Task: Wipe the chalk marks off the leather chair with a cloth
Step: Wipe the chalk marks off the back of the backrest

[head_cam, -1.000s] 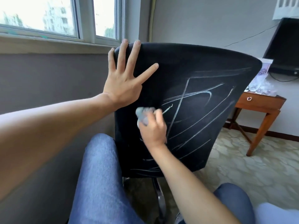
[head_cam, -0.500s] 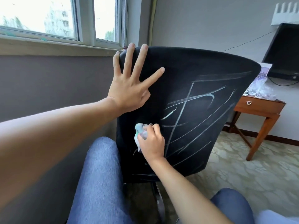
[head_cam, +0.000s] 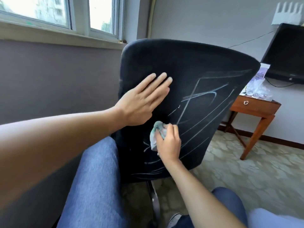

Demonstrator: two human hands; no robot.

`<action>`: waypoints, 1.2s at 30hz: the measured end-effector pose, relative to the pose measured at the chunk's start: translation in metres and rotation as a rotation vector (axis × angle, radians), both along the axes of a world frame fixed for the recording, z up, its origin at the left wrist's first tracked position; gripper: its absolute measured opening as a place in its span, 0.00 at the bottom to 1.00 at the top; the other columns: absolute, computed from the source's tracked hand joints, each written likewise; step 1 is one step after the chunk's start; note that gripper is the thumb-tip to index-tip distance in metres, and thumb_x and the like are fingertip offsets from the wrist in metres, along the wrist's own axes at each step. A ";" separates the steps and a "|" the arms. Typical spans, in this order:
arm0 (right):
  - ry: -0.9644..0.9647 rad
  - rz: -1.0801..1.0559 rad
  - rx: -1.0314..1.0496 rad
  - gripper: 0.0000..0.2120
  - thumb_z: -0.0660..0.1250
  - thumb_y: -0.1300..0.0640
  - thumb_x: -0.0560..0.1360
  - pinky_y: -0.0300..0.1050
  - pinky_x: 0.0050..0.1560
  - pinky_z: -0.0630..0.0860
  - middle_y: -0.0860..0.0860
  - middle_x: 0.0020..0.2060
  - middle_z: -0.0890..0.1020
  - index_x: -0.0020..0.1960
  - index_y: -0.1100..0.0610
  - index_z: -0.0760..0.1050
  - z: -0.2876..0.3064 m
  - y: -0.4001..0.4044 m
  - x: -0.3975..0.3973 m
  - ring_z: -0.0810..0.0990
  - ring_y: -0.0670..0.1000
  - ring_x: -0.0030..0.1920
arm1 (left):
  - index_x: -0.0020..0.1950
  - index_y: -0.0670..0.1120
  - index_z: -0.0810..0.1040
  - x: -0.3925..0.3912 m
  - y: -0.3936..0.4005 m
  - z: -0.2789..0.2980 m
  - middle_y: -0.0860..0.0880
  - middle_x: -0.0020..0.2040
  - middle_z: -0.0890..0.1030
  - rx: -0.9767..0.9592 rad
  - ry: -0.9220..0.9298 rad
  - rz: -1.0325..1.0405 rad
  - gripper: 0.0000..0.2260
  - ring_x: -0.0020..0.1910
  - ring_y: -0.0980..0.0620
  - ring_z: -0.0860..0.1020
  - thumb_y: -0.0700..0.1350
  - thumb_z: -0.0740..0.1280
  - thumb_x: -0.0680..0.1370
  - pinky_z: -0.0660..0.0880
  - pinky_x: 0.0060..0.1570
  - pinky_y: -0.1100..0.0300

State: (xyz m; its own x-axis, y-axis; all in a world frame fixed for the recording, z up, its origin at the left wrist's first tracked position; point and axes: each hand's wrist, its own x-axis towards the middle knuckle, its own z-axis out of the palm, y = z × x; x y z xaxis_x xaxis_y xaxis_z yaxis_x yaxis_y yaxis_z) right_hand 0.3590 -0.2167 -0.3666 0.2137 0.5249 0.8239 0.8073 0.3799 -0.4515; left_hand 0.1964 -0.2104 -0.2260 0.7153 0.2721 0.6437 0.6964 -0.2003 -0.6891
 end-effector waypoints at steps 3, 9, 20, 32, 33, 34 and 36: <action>-0.031 -0.066 0.094 0.12 0.73 0.57 0.73 0.47 0.38 0.77 0.54 0.50 0.78 0.55 0.61 0.79 0.038 -0.001 0.027 0.80 0.56 0.42 | 0.85 0.39 0.49 0.005 0.008 -0.025 0.37 0.85 0.44 -0.052 0.012 0.061 0.36 0.84 0.34 0.44 0.49 0.55 0.79 0.42 0.81 0.35; 0.159 -0.191 0.277 0.16 0.66 0.61 0.78 0.46 0.50 0.77 0.53 0.60 0.73 0.65 0.60 0.73 0.126 0.025 0.032 0.77 0.53 0.55 | 0.85 0.41 0.42 -0.005 0.016 -0.022 0.40 0.85 0.39 -0.065 0.027 0.087 0.37 0.84 0.37 0.40 0.54 0.53 0.81 0.38 0.81 0.37; 0.113 -0.103 -0.053 0.10 0.68 0.61 0.75 0.49 0.44 0.74 0.49 0.54 0.72 0.56 0.56 0.73 0.044 0.003 0.036 0.77 0.54 0.47 | 0.85 0.42 0.44 -0.006 0.020 -0.025 0.40 0.85 0.41 -0.057 0.022 0.047 0.37 0.84 0.38 0.42 0.52 0.56 0.81 0.41 0.81 0.37; 0.312 -0.093 -0.296 0.10 0.63 0.54 0.79 0.48 0.39 0.70 0.51 0.54 0.67 0.54 0.56 0.63 0.030 0.013 0.003 0.79 0.62 0.45 | 0.86 0.43 0.45 -0.010 0.030 -0.022 0.40 0.85 0.41 -0.042 0.050 0.012 0.37 0.84 0.38 0.41 0.55 0.57 0.82 0.42 0.82 0.38; 0.321 -0.090 -0.370 0.09 0.63 0.53 0.79 0.50 0.40 0.71 0.51 0.55 0.68 0.53 0.55 0.63 0.029 0.012 0.010 0.79 0.62 0.45 | 0.86 0.43 0.44 -0.009 0.031 -0.022 0.40 0.85 0.40 -0.044 0.055 0.013 0.37 0.84 0.38 0.41 0.55 0.57 0.82 0.42 0.82 0.38; 0.325 -0.092 -0.405 0.09 0.62 0.52 0.80 0.50 0.42 0.71 0.52 0.55 0.69 0.53 0.54 0.63 0.036 0.013 0.016 0.79 0.60 0.46 | 0.86 0.43 0.44 -0.009 0.032 -0.021 0.40 0.85 0.40 -0.043 0.057 0.017 0.37 0.84 0.38 0.40 0.55 0.57 0.82 0.42 0.82 0.38; 0.325 -0.085 -0.301 0.09 0.63 0.51 0.80 0.49 0.44 0.71 0.52 0.56 0.69 0.54 0.54 0.65 0.065 0.013 0.025 0.78 0.58 0.47 | 0.86 0.43 0.44 -0.007 0.033 -0.022 0.40 0.85 0.40 -0.038 0.059 0.019 0.37 0.84 0.38 0.40 0.55 0.56 0.82 0.41 0.82 0.38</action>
State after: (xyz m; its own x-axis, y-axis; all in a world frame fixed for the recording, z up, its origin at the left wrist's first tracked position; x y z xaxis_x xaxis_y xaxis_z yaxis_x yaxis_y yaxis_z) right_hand 0.3845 -0.2035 -0.3012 0.4887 0.7005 0.5201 0.6284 0.1309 -0.7668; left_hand 0.1893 -0.1776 -0.2485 0.7461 0.3093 0.5896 0.6588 -0.2149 -0.7210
